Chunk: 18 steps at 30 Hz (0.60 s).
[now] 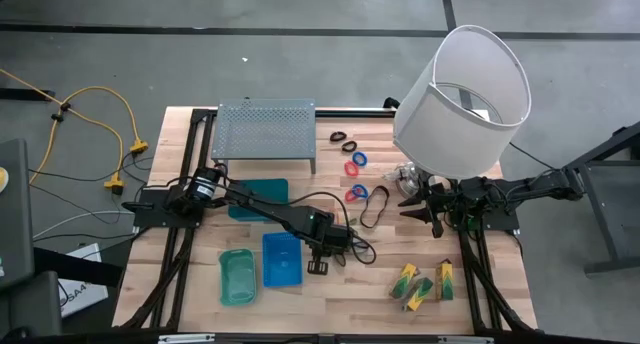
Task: Pick & Place Office Desk Supplies
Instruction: Put the blue rubber band into the bottom blue bin
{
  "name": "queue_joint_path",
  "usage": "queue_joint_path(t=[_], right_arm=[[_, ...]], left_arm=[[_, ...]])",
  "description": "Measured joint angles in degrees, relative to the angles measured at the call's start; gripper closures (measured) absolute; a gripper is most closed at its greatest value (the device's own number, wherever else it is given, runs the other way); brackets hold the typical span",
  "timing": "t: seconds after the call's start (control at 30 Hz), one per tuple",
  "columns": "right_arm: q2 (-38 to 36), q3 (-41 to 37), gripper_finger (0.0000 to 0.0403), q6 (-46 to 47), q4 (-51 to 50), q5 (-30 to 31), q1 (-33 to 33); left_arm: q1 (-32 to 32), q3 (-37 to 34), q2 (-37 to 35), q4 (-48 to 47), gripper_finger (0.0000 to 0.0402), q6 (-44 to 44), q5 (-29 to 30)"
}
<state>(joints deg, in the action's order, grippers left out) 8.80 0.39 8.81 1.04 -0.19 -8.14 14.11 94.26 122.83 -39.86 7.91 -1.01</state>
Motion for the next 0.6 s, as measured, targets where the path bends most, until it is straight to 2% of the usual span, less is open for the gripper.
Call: queue_joint_path(t=[0.3, 0.43, 0.6], right_arm=[[0.0, 0.0, 0.0302, 0.0, 0.0, 0.0, 0.0], [0.0, 0.0, 0.0302, 0.0, 0.0, 0.0, 0.0], [0.0, 0.0, 0.0302, 0.0, 0.0, 0.0, 0.0]], left_arm=[[0.0, 0.0, -0.4, -0.4, 0.04, -0.7, 2.4], [-0.2, 0.0, -2.7, -1.3, 0.04, -1.0, 3.4], [-0.2, 0.0, -6.2, -3.6, 0.04, -1.0, 8.9]])
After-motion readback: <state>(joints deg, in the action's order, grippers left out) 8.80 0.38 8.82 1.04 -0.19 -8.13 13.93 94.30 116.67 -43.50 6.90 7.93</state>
